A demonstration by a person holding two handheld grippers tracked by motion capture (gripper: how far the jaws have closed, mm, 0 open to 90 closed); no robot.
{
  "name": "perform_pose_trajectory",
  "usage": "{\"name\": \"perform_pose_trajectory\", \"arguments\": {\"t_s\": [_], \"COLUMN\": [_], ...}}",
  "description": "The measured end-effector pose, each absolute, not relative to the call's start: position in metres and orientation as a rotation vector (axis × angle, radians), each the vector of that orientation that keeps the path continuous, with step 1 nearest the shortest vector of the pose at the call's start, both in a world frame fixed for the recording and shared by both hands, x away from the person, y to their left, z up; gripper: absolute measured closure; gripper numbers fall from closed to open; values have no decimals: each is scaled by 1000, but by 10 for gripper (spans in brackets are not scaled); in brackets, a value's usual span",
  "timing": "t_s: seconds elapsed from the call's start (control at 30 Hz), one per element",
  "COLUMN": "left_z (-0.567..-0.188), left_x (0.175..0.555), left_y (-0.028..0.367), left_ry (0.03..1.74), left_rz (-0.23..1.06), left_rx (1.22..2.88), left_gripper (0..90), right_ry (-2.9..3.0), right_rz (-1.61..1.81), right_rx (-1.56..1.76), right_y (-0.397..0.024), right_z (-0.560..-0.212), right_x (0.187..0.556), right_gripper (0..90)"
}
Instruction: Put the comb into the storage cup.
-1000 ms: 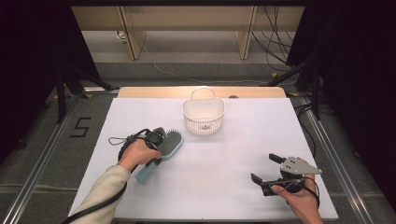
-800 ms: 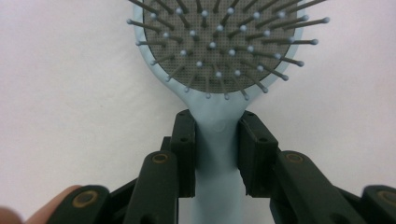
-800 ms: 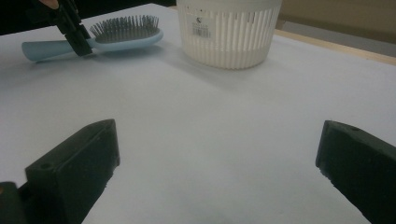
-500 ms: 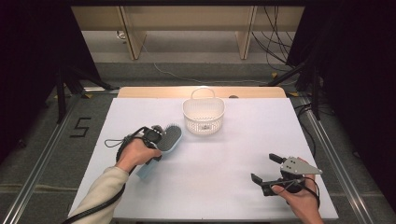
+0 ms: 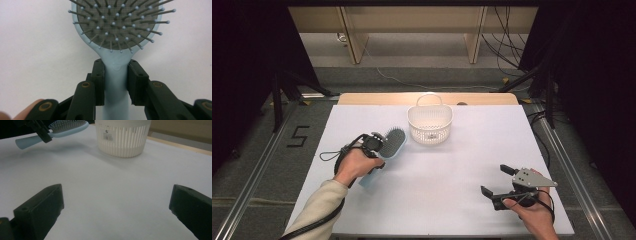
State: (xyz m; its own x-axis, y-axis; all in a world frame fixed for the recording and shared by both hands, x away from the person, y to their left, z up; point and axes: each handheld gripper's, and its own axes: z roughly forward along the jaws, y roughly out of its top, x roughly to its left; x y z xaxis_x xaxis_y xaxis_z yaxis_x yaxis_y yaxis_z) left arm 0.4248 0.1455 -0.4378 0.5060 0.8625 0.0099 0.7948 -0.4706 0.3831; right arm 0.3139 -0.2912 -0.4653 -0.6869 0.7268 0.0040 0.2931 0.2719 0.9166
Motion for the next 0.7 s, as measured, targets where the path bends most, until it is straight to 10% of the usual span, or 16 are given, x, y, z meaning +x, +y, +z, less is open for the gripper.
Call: {"name": "perform_pose_trajectory", "arguments": {"t_s": [0.7], "left_z": [-427], "left_x": [424], "left_y": [146], "left_ry": [1368], "left_rz": [331], "left_rx": [2327], "left_gripper": [699], "right_ry": [2123], "right_rz": [1400], "right_rx": [922], "right_y": [-292], "right_z": [-465], "right_x": [314], "right_gripper": [3]}}
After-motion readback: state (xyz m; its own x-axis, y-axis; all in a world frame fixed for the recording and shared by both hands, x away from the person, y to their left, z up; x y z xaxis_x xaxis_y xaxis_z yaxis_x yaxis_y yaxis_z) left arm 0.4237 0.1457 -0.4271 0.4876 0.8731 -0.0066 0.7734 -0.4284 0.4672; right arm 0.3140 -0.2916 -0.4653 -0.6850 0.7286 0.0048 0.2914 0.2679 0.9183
